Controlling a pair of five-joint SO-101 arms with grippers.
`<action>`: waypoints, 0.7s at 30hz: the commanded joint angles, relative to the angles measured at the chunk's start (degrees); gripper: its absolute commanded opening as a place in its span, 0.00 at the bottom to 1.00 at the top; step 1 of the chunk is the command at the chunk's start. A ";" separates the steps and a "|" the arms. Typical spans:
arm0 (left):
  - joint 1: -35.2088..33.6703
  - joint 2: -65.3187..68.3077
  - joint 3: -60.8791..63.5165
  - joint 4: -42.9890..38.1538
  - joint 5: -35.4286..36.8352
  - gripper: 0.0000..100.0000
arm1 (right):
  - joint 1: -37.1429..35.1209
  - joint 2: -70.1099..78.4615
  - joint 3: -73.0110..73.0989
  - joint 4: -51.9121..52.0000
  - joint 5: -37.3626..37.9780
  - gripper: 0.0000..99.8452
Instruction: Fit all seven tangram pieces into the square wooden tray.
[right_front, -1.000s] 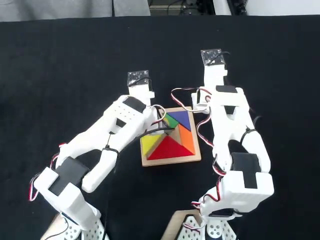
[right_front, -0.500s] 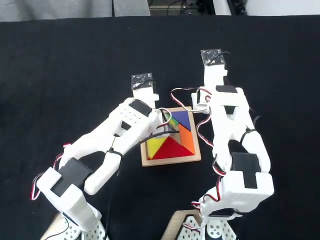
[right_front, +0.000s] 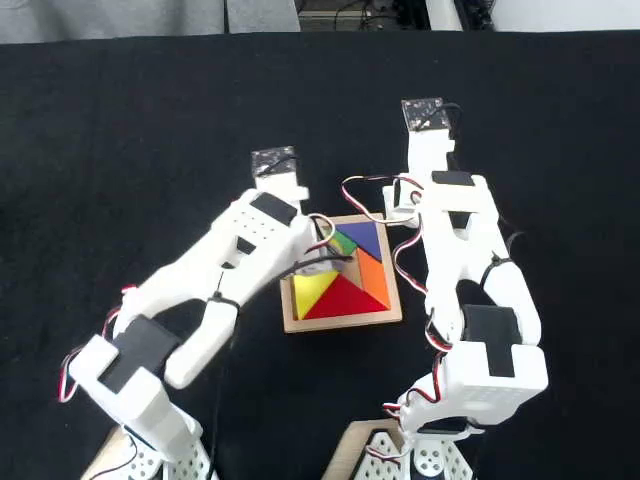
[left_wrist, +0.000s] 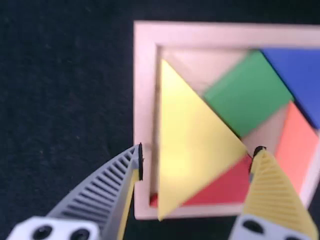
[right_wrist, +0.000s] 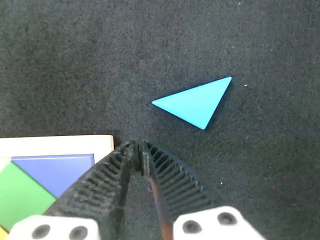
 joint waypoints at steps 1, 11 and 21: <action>3.82 -6.07 -4.35 3.87 -3.16 0.34 | 1.05 -0.40 -4.79 0.44 0.53 0.01; 13.05 -7.12 -1.36 3.60 -7.91 0.34 | 6.59 -0.40 -7.16 0.53 -3.34 0.01; 9.19 -7.12 3.82 -3.78 -7.65 0.35 | 7.74 -0.40 -7.60 0.62 -4.31 0.01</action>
